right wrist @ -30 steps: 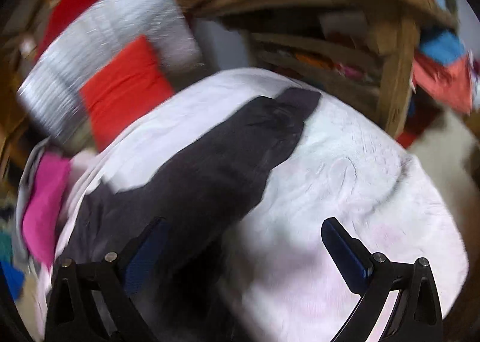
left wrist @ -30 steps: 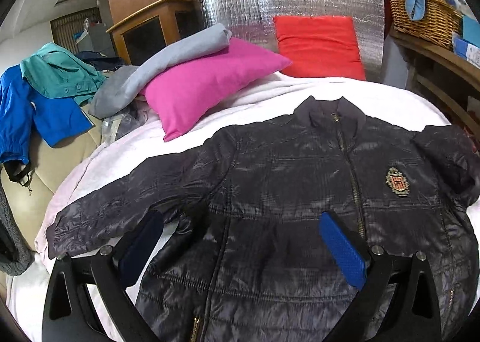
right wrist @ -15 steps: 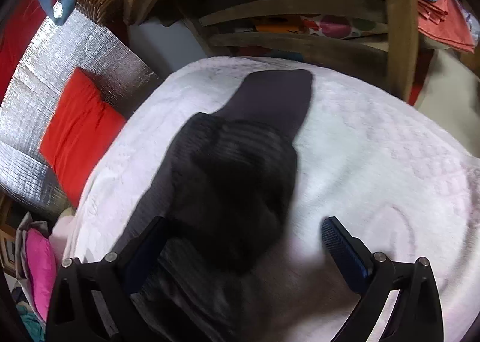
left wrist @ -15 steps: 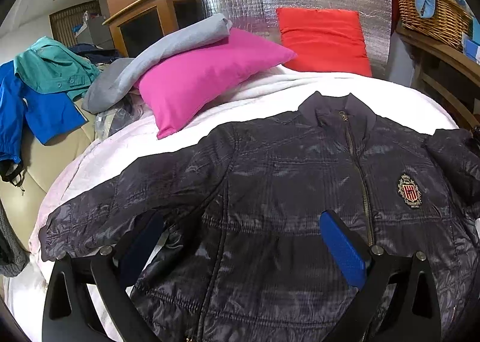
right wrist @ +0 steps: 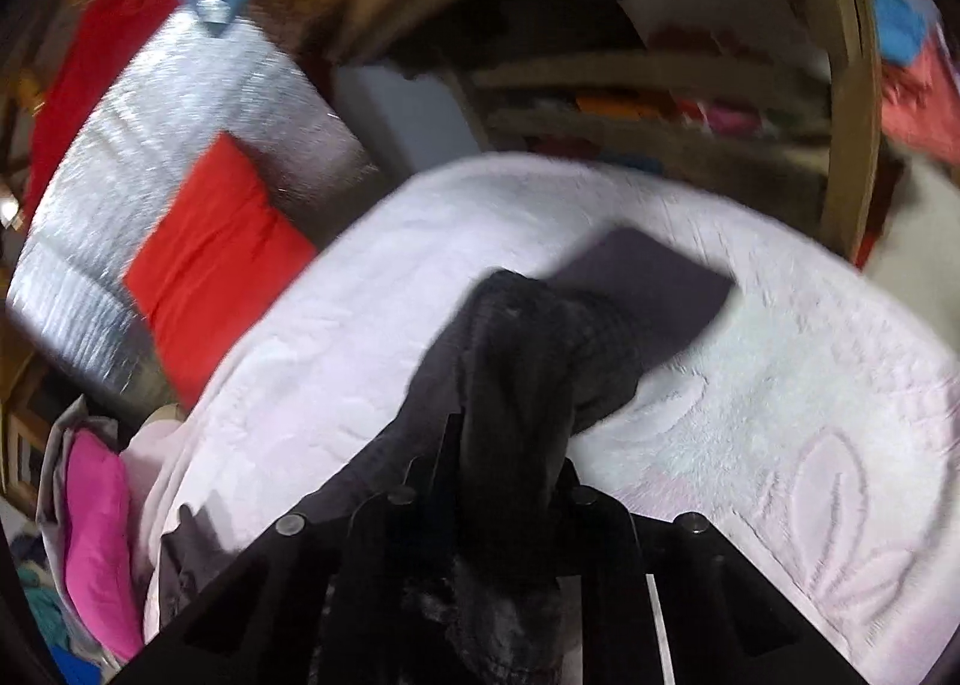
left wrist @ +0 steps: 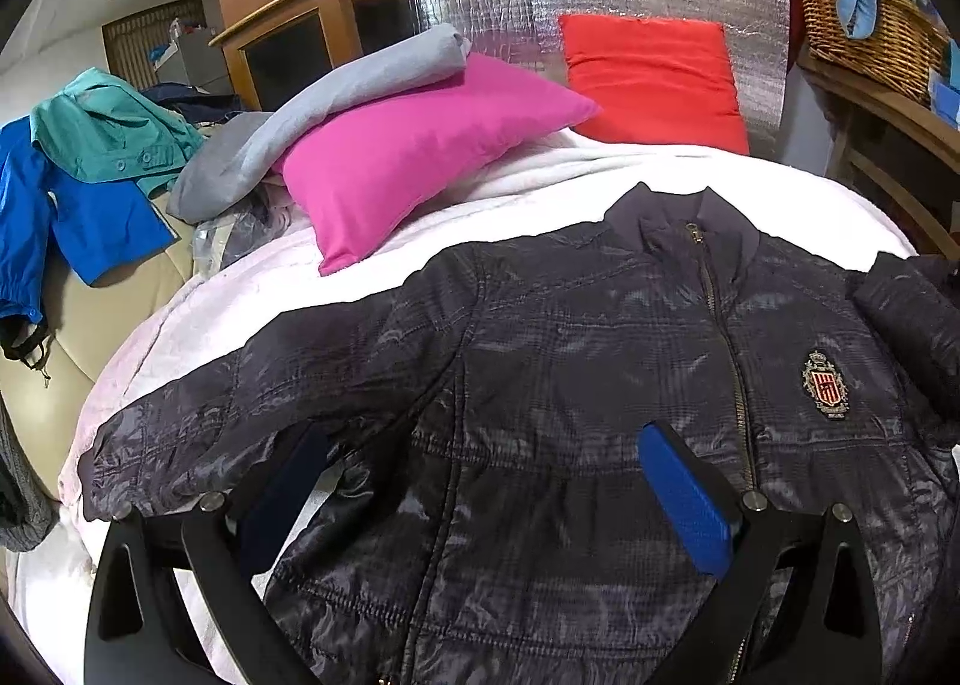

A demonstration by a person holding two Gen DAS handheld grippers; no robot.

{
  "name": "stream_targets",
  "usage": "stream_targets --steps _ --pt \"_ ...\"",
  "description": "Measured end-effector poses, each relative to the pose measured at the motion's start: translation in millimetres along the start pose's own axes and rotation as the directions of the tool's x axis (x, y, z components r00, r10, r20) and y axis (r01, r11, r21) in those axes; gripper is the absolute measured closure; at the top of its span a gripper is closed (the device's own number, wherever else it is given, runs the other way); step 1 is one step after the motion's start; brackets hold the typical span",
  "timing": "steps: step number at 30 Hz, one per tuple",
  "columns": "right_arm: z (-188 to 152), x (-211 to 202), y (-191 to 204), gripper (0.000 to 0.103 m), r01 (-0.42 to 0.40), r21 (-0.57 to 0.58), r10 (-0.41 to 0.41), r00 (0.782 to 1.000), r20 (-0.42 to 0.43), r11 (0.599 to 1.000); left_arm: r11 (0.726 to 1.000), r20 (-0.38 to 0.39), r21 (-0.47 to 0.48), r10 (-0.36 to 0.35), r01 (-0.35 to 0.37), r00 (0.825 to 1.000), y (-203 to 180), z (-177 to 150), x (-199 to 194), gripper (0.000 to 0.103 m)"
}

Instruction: Fold large clothes

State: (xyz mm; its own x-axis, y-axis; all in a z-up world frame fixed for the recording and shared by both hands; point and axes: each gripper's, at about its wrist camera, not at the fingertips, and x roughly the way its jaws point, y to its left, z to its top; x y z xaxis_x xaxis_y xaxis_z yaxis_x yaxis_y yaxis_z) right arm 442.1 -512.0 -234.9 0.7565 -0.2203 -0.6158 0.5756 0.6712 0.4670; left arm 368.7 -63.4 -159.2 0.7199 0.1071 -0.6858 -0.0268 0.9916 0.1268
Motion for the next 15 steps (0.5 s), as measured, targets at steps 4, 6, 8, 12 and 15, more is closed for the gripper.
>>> stream_targets --steps 4,6,8,12,15 --pt "-2.3 -42.0 31.2 0.086 -0.074 -0.07 0.077 0.996 0.052 0.995 1.0 0.013 -0.01 -0.007 0.007 1.0 6.8 -1.5 -8.0 0.0" --pt "-8.1 -65.8 50.8 0.086 -0.124 -0.105 0.131 0.989 0.065 0.987 1.0 0.019 -0.018 -0.01 0.011 1.0 12.2 -2.3 -11.8 0.0" --pt "-16.9 -88.4 75.6 0.086 -0.175 -0.149 0.187 0.98 0.066 0.973 1.0 0.024 -0.023 -0.01 0.011 1.0 17.2 -3.3 -14.6 0.0" --pt "-40.8 -119.0 127.4 0.086 -0.273 -0.216 0.284 0.959 0.023 0.938 0.999 0.029 -0.035 -0.012 0.013 1.0 27.8 -6.2 -19.7 0.0" --pt "-66.8 -132.3 169.4 0.086 -0.354 -0.241 0.355 0.934 -0.042 0.904 0.999 0.034 -0.051 -0.006 0.008 0.999 40.0 -8.4 -23.4 0.0"
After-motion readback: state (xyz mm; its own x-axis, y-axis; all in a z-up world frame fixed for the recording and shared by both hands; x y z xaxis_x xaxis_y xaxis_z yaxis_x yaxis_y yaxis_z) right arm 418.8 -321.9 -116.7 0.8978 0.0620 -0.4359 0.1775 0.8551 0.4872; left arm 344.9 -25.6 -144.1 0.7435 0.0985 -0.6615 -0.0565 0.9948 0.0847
